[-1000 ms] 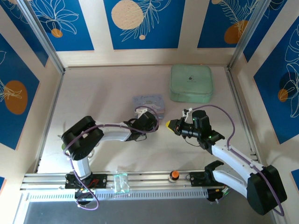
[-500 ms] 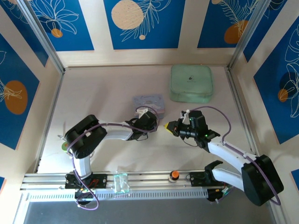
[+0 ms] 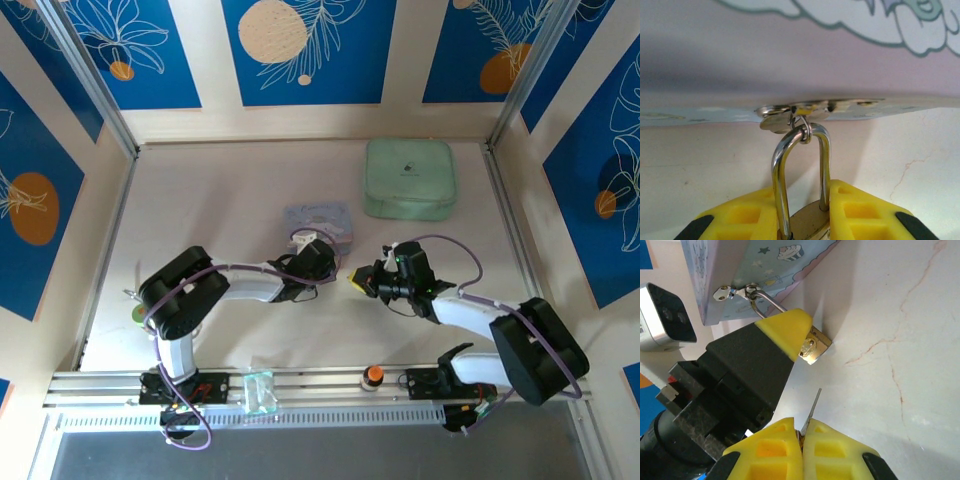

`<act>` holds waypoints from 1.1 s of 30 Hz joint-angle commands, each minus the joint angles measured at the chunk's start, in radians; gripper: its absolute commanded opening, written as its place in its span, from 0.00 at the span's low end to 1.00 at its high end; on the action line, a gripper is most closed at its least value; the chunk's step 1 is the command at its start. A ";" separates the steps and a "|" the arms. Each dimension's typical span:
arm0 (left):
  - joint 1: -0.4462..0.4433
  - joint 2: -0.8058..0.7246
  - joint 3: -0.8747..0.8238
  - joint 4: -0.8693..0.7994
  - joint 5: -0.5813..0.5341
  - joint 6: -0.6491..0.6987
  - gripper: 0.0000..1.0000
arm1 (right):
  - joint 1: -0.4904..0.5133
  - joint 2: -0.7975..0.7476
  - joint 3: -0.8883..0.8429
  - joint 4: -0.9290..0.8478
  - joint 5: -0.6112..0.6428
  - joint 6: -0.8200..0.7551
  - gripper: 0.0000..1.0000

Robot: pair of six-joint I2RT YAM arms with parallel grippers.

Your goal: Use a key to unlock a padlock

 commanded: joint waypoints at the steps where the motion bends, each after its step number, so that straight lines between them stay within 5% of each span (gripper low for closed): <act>1: 0.003 -0.035 -0.030 0.016 0.030 -0.035 0.07 | 0.004 0.019 -0.010 0.068 -0.001 0.000 0.00; 10: 0.032 -0.112 -0.113 0.183 0.143 -0.251 0.06 | -0.019 0.150 -0.070 0.329 -0.049 0.054 0.00; 20: 0.033 -0.073 -0.108 0.136 0.098 -0.202 0.09 | -0.019 0.207 -0.075 0.379 -0.049 0.048 0.00; 33: 0.010 -0.068 -0.067 0.008 -0.032 -0.064 0.49 | -0.021 0.169 -0.066 0.318 -0.036 0.018 0.00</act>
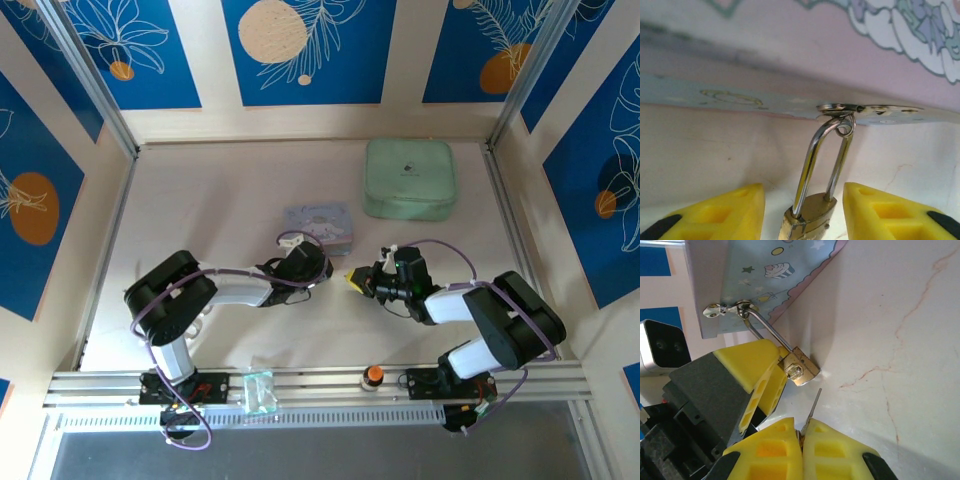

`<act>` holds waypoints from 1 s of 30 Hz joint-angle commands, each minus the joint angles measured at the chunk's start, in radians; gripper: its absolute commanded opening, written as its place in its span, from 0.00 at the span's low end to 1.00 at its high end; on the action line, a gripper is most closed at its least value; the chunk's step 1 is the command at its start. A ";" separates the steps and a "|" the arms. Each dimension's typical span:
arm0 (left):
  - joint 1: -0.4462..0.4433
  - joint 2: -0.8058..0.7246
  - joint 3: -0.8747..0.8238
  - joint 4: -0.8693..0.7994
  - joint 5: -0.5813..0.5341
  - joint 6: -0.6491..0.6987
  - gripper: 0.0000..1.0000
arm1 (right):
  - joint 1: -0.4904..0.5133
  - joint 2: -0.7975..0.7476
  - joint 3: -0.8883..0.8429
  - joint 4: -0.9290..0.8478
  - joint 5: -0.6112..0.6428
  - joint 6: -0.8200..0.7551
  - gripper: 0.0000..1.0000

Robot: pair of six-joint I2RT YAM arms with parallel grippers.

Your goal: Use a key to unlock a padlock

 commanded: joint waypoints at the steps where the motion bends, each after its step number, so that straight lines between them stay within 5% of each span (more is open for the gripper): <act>1: -0.019 0.012 0.036 -0.050 -0.056 0.055 0.50 | -0.001 -0.017 0.007 -0.025 -0.006 -0.026 0.00; 5: -0.033 0.048 0.055 -0.046 -0.050 0.071 0.62 | -0.002 -0.017 0.005 -0.029 -0.005 -0.030 0.00; 9: -0.042 0.099 0.054 -0.026 -0.038 0.059 0.61 | -0.002 -0.018 0.001 -0.029 -0.002 -0.028 0.00; 18: -0.053 0.087 0.062 -0.024 -0.028 0.075 0.25 | -0.002 -0.018 -0.010 -0.032 0.009 -0.025 0.00; 26: -0.048 0.013 0.055 -0.011 0.003 0.042 0.08 | 0.003 0.005 -0.001 0.011 -0.004 0.007 0.00; 30: -0.037 -0.008 0.034 0.024 0.037 -0.052 0.08 | 0.009 0.038 -0.014 0.122 -0.026 0.111 0.00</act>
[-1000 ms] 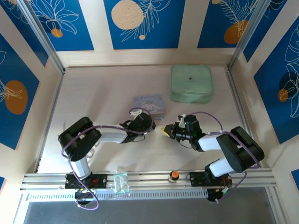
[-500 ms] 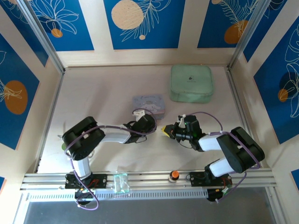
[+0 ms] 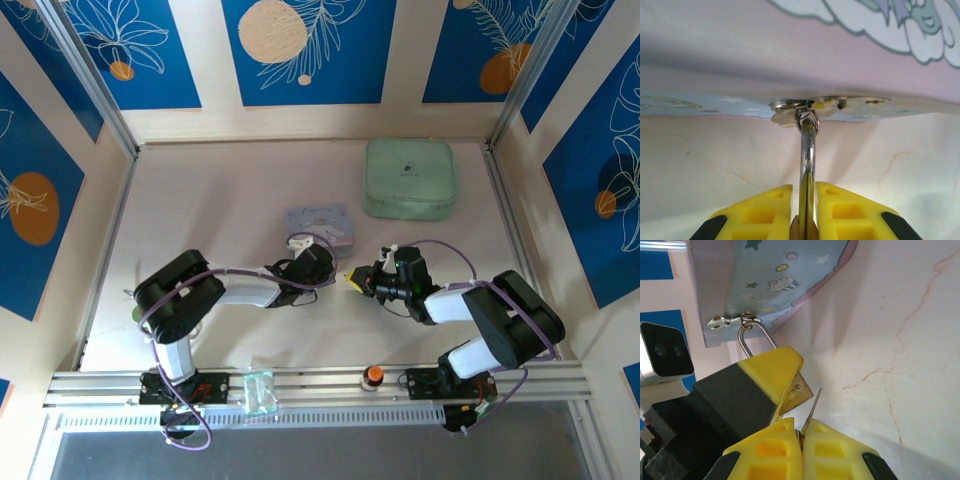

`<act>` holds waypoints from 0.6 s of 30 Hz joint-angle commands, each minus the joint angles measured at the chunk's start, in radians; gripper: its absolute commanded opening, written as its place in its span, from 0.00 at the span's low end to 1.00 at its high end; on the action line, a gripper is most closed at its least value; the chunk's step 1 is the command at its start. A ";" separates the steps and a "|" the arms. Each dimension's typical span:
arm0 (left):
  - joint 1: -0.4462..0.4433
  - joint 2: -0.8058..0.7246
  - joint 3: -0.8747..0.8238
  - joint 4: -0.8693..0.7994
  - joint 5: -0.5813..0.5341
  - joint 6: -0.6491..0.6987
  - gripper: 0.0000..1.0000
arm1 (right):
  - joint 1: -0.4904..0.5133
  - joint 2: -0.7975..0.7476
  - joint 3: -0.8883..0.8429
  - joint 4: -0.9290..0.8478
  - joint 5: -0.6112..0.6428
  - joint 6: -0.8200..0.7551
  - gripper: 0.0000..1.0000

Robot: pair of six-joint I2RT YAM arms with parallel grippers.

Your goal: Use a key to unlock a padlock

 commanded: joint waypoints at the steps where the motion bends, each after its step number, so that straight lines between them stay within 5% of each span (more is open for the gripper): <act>1: 0.007 -0.052 -0.030 0.059 0.050 -0.107 0.08 | 0.012 0.026 -0.019 0.110 -0.022 0.107 0.00; 6: 0.015 -0.071 -0.119 0.214 0.049 -0.284 0.08 | 0.068 0.028 -0.068 0.236 0.092 0.240 0.00; 18: 0.018 -0.036 -0.213 0.396 0.049 -0.598 0.06 | 0.228 -0.125 -0.098 0.209 0.424 0.241 0.00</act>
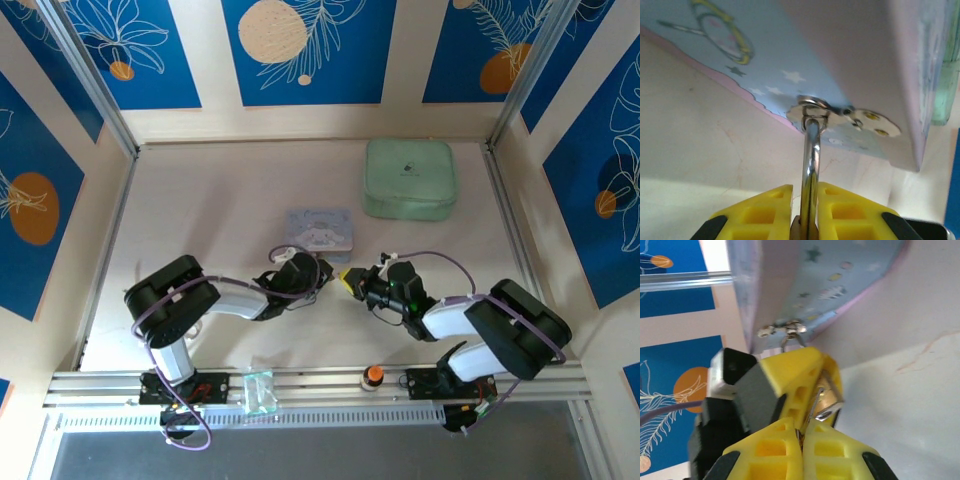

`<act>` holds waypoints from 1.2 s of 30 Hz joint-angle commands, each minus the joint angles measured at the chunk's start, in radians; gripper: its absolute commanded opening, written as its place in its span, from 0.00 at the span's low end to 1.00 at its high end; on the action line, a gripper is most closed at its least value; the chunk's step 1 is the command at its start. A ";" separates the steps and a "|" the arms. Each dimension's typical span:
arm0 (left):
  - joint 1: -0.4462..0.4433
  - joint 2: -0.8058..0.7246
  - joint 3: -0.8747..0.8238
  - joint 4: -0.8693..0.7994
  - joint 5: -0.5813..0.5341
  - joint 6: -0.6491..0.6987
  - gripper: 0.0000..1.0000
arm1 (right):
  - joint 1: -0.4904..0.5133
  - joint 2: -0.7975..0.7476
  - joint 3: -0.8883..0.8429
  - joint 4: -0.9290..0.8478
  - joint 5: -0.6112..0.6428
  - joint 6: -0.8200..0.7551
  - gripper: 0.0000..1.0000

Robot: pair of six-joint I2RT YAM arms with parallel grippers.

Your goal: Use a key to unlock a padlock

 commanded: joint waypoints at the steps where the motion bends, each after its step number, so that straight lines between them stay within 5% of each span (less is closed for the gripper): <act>1: 0.006 0.011 -0.026 0.059 0.002 -0.135 0.06 | 0.025 -0.054 -0.008 0.001 0.131 -0.021 0.00; 6: 0.006 0.020 -0.041 0.107 0.009 -0.220 0.06 | -0.015 -0.046 0.003 0.005 0.053 -0.092 0.00; 8: 0.006 0.030 -0.043 0.125 0.011 -0.241 0.06 | -0.082 0.000 0.041 0.014 -0.110 -0.156 0.00; 14: 0.002 0.071 -0.057 0.213 0.009 -0.321 0.05 | -0.172 0.218 0.021 0.341 -0.306 -0.106 0.00; 18: 0.000 0.076 -0.052 0.218 -0.009 -0.347 0.04 | -0.168 0.320 0.029 0.469 -0.317 -0.053 0.00; 36: -0.002 0.151 -0.002 0.294 -0.034 -0.430 0.03 | -0.151 0.199 -0.045 0.470 -0.189 -0.034 0.00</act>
